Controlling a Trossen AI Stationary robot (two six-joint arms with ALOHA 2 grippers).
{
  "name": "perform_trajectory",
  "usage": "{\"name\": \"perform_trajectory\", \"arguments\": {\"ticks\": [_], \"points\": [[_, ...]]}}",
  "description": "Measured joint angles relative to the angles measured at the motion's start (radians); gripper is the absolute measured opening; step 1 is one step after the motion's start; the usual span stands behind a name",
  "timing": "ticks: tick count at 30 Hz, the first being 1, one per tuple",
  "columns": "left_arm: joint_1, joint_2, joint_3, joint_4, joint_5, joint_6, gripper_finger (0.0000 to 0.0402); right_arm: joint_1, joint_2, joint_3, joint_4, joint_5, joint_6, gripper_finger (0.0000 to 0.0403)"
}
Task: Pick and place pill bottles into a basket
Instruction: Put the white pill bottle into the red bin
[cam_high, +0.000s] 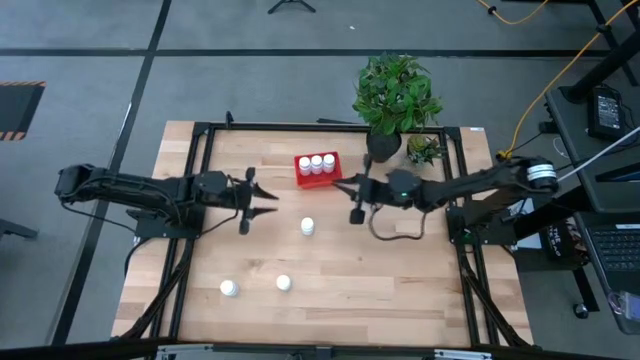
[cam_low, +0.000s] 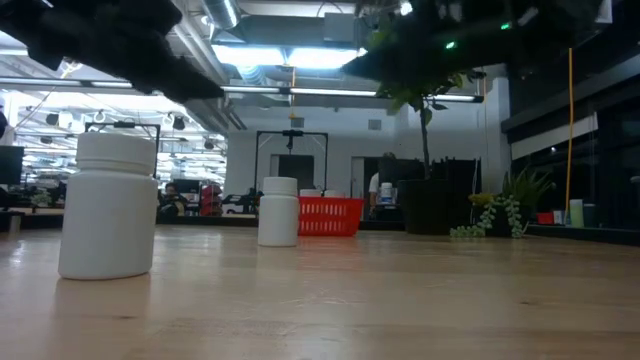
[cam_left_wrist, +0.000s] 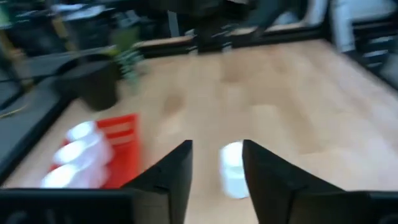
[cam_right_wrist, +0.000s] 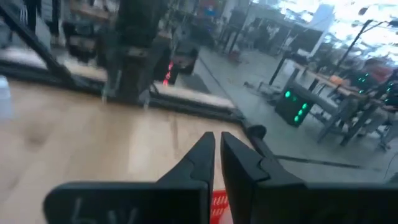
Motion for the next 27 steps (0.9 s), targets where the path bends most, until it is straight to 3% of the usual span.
{"name": "perform_trajectory", "arguments": {"ticks": [4,12,19,27], "points": [[-0.084,-0.018,0.002,-0.003,0.033,0.016,0.0174,0.016,-0.062,-0.044,-0.018,-0.004,0.076,0.0032],[-0.239,-0.017,0.063,-0.110,-0.109,-0.037,0.0207,0.026,-0.057,-0.064,-0.034,-0.004,0.212,0.0032],[-0.459,0.058,0.226,-0.365,-0.339,-0.038,0.0207,0.026,-0.058,-0.064,-0.035,-0.004,0.231,0.0032],[-0.715,0.263,0.499,-0.727,-0.607,-0.360,0.0207,0.044,-0.058,-0.064,-0.040,-0.004,0.227,0.0032]]}}
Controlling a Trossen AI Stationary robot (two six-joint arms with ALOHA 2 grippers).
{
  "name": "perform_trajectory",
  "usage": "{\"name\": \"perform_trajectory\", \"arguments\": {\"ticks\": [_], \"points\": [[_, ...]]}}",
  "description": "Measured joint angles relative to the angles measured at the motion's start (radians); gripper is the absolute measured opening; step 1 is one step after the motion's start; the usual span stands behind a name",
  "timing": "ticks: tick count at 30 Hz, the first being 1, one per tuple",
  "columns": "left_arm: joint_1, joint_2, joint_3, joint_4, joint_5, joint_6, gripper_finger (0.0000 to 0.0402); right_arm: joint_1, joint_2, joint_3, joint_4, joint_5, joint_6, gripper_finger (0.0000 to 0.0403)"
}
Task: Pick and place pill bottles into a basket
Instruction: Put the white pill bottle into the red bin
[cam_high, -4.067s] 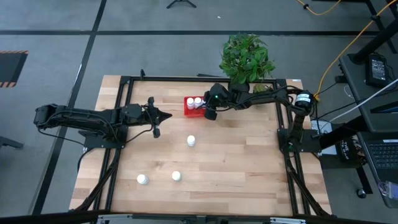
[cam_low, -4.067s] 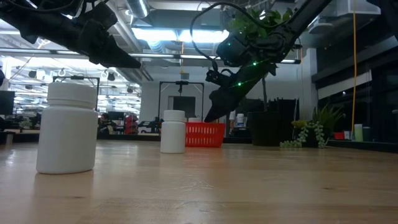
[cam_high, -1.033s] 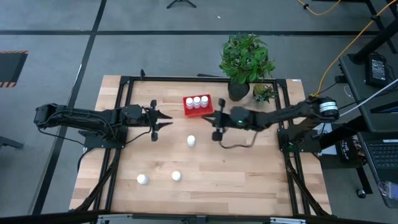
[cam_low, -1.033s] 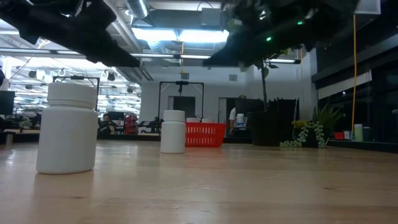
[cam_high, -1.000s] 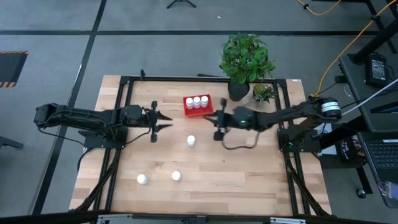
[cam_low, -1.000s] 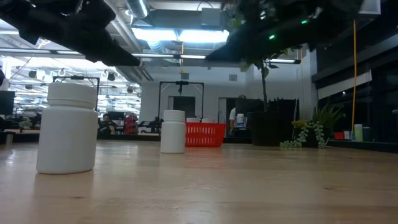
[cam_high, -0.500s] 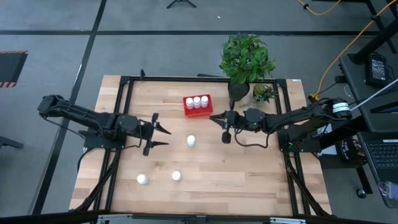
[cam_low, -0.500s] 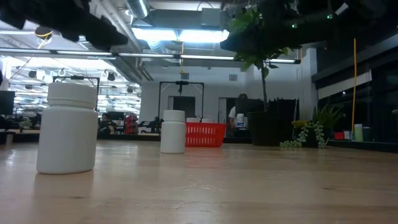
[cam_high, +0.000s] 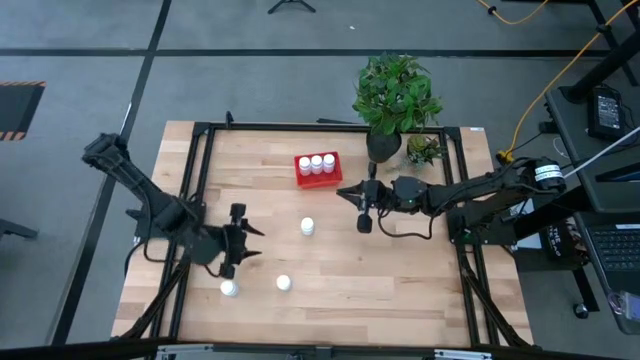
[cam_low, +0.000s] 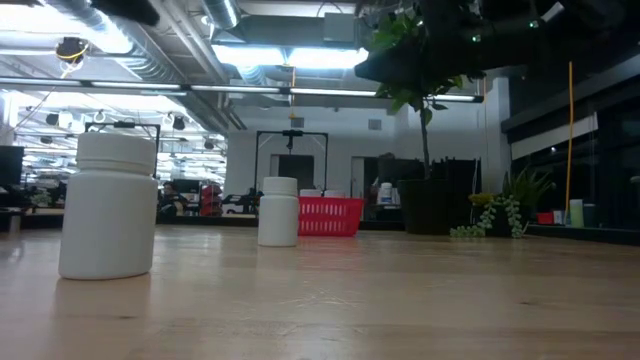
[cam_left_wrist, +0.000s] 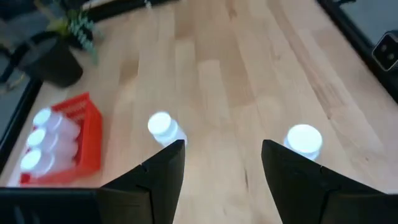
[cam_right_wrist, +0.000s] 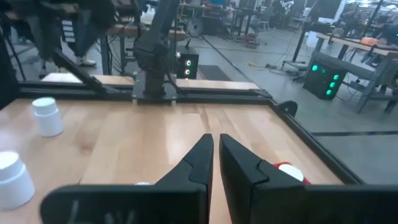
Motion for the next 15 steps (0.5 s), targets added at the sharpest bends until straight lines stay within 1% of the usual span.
{"name": "perform_trajectory", "arguments": {"ticks": [2,4,7,9,11,15], "points": [[-0.045,0.063,0.075,-0.101,-0.027,-0.100,0.0207,0.005,0.000,0.000,-0.019,0.000,0.001,0.0032],[-0.081,0.124,0.142,-0.212,-0.030,-0.210,0.0208,0.015,0.000,0.000,-0.039,0.001,0.002,0.0032],[-0.129,0.210,0.225,-0.323,-0.025,-0.376,0.0208,0.034,0.000,0.000,-0.065,0.000,0.011,0.0032],[-0.157,0.262,0.272,-0.375,0.019,-0.465,0.0208,0.043,0.000,0.000,-0.079,-0.001,0.026,0.0032],[-0.178,0.305,0.310,-0.435,0.094,-0.545,0.0208,0.054,0.000,0.000,-0.087,0.000,0.032,0.0032],[-0.216,0.366,0.343,-0.461,0.201,-0.699,0.0208,0.079,0.000,0.000,-0.087,0.001,0.034,0.0032]]}}
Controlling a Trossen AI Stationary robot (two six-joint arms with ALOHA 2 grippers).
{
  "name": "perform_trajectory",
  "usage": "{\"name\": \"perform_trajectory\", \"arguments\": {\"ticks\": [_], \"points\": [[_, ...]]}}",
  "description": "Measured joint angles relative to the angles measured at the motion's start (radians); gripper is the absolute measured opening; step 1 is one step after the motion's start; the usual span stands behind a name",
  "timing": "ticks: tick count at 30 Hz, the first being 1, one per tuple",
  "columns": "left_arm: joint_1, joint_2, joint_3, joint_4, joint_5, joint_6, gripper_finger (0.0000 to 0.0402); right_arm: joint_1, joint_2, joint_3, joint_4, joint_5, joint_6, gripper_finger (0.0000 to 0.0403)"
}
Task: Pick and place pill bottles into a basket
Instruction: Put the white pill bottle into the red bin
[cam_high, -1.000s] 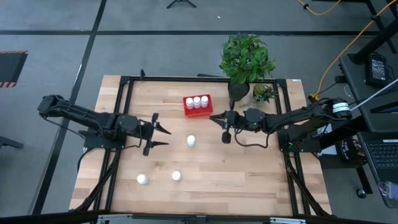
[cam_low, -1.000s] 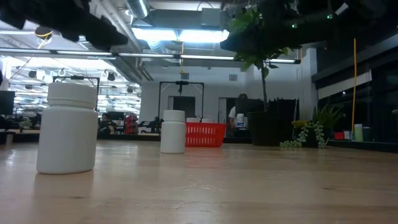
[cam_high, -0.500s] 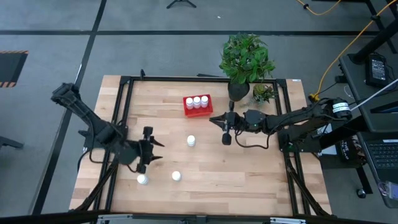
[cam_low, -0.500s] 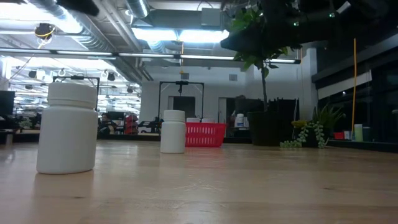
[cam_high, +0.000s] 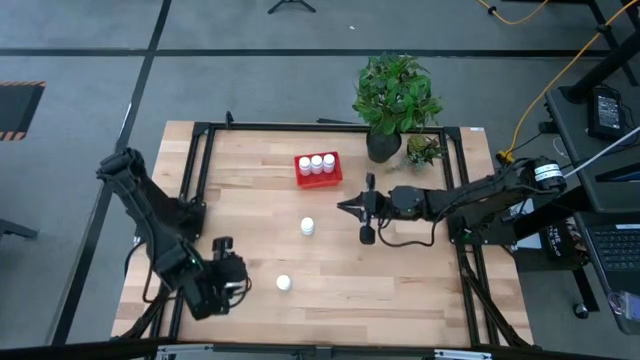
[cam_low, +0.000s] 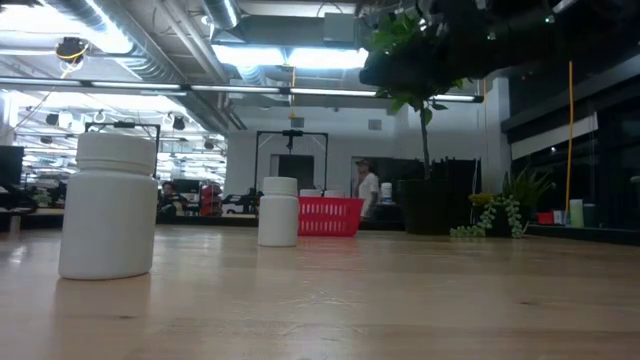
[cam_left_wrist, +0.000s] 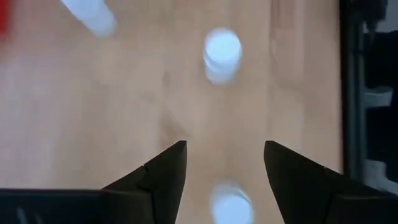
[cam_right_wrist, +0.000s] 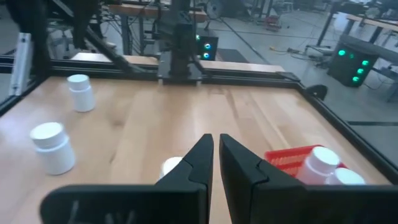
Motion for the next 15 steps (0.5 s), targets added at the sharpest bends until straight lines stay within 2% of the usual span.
{"name": "perform_trajectory", "arguments": {"ticks": [5,12,15], "points": [[-0.055,0.045,0.002,0.000,0.113,-0.147,0.0208,0.031,0.000,0.000,0.002,-0.001,0.001,0.0032],[-0.131,0.076,0.002,-0.006,0.126,-0.255,0.0208,0.059,0.000,0.000,0.001,0.000,0.079,0.0032],[-0.156,0.091,0.002,-0.011,0.085,-0.277,0.0208,0.076,0.000,0.000,-0.001,0.000,0.104,0.0032]]}}
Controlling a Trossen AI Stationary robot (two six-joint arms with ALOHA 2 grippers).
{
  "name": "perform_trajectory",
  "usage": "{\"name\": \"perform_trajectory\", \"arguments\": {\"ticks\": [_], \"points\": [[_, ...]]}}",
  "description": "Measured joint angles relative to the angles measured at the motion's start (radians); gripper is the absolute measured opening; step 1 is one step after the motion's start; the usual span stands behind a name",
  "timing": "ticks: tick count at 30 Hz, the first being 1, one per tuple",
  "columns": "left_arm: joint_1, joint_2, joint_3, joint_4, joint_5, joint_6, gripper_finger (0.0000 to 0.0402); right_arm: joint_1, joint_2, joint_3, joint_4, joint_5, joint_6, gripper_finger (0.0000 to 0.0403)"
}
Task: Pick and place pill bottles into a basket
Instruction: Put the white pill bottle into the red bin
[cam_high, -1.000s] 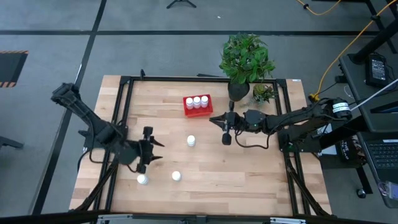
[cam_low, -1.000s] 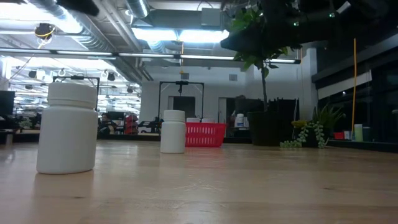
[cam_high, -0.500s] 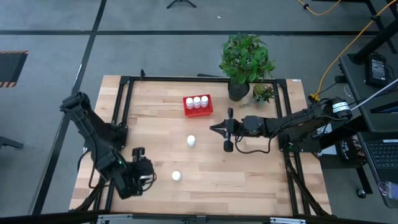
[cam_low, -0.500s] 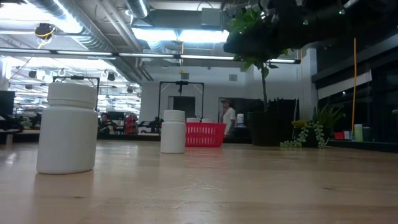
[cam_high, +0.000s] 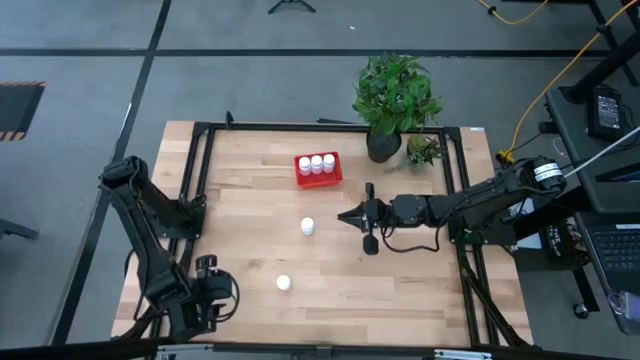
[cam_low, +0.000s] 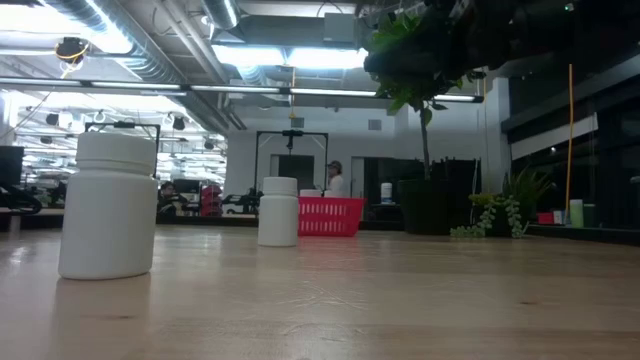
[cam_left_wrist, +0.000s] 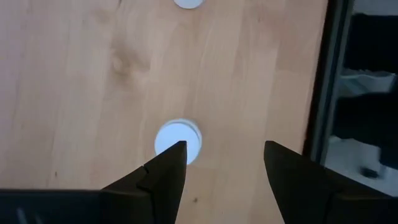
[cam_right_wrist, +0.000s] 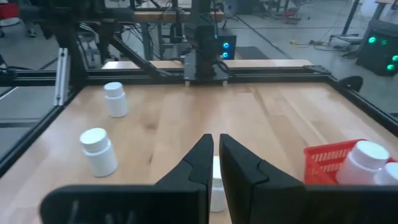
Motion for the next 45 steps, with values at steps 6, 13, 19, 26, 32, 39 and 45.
{"name": "perform_trajectory", "arguments": {"ticks": [6,13,19,26,32,39,45], "points": [[-0.017,0.045,-0.017,-0.035,-0.029,-0.035,0.0208,0.035,0.000,0.000,0.000,0.000,0.002,0.0032],[-0.004,0.084,-0.028,-0.047,-0.043,-0.064,0.0208,0.062,0.000,0.000,-0.003,0.000,0.026,0.0032],[0.007,0.128,-0.029,-0.065,-0.011,-0.114,0.0208,0.083,0.000,0.000,-0.005,0.001,0.024,0.0032],[0.013,0.178,-0.029,-0.065,0.046,-0.125,0.0208,0.099,0.000,0.000,-0.009,0.001,0.022,0.0032],[0.029,0.192,-0.029,-0.065,0.048,-0.124,0.0208,0.099,0.001,0.000,-0.015,0.001,0.024,0.0032],[0.060,0.189,-0.029,-0.062,0.048,-0.137,0.0208,0.099,0.001,0.000,-0.014,0.000,0.024,0.0032],[0.072,0.189,-0.029,-0.061,0.053,-0.139,0.0208,0.099,0.001,0.000,-0.015,0.000,0.024,0.0032]]}}
